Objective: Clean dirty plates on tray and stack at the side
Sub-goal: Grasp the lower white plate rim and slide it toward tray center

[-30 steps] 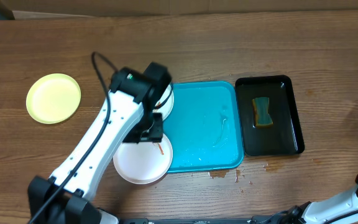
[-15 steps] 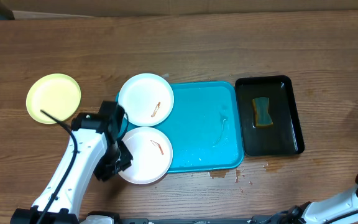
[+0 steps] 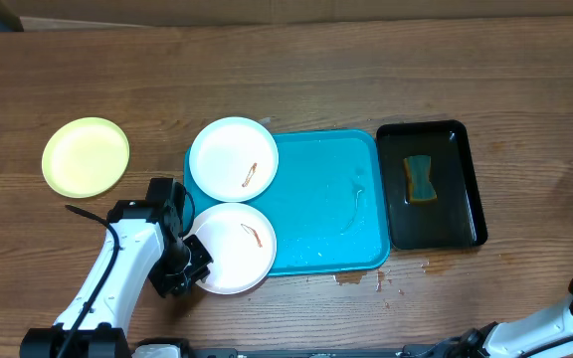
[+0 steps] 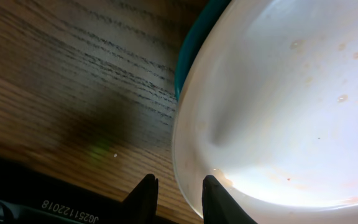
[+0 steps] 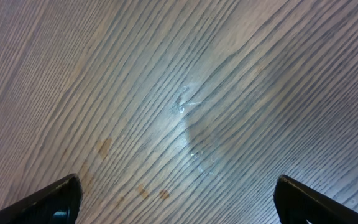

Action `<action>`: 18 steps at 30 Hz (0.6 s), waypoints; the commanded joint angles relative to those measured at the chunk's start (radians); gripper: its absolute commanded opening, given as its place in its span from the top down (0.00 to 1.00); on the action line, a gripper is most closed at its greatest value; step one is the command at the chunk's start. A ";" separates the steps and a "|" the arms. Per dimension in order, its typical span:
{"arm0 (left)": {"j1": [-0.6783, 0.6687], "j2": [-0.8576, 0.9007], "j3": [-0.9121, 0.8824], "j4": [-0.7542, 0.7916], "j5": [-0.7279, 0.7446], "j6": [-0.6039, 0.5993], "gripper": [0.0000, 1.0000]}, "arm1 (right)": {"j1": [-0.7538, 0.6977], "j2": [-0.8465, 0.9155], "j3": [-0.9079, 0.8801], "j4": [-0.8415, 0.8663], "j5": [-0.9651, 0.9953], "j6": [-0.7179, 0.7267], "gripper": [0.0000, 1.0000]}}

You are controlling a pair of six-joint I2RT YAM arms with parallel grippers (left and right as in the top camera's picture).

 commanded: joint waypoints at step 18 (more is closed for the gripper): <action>0.003 -0.010 -0.079 0.077 0.069 0.092 0.96 | 0.004 -0.013 0.016 0.003 -0.001 0.004 0.00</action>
